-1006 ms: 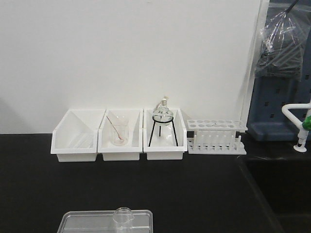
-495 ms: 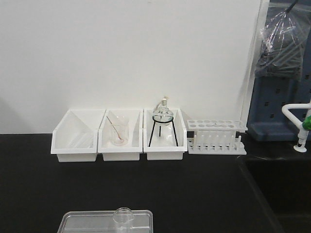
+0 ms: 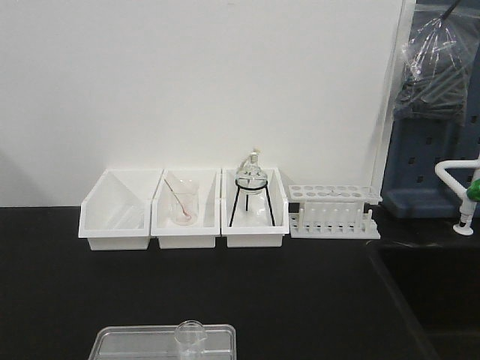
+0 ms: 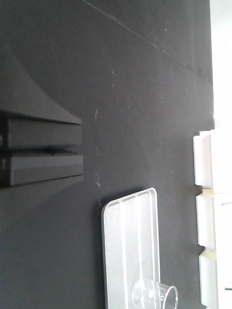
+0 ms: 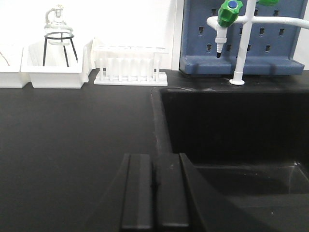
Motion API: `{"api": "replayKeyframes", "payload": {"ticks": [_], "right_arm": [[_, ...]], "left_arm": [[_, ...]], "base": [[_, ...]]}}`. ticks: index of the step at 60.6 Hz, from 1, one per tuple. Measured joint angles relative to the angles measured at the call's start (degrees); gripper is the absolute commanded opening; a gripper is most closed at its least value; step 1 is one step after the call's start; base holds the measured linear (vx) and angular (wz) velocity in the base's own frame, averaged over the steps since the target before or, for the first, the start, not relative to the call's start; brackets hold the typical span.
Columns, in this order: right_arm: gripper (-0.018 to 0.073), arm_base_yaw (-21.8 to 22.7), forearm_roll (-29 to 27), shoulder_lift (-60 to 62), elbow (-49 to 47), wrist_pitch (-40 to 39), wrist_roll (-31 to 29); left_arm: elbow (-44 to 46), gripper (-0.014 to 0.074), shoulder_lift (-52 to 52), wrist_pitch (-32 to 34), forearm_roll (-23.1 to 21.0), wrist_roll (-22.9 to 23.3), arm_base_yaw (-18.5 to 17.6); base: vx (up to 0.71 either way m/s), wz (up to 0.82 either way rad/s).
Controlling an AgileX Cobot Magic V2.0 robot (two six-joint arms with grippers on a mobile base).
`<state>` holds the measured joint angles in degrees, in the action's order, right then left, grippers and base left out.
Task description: Move beaker to silver tray on left bench
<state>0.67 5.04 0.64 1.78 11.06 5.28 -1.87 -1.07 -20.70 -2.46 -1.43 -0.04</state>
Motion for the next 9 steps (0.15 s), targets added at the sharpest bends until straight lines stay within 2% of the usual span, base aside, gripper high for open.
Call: {"api": "replayKeyframes", "payload": {"ticks": [9], "right_arm": [[-0.0014, 0.0, 0.0, 0.0, 0.0, 0.0, -0.02]], "left_arm": [[0.0, 0.0001, 0.0, 0.0, 0.0, 0.0, 0.0]], "base": [[0.0, 0.0]]}}
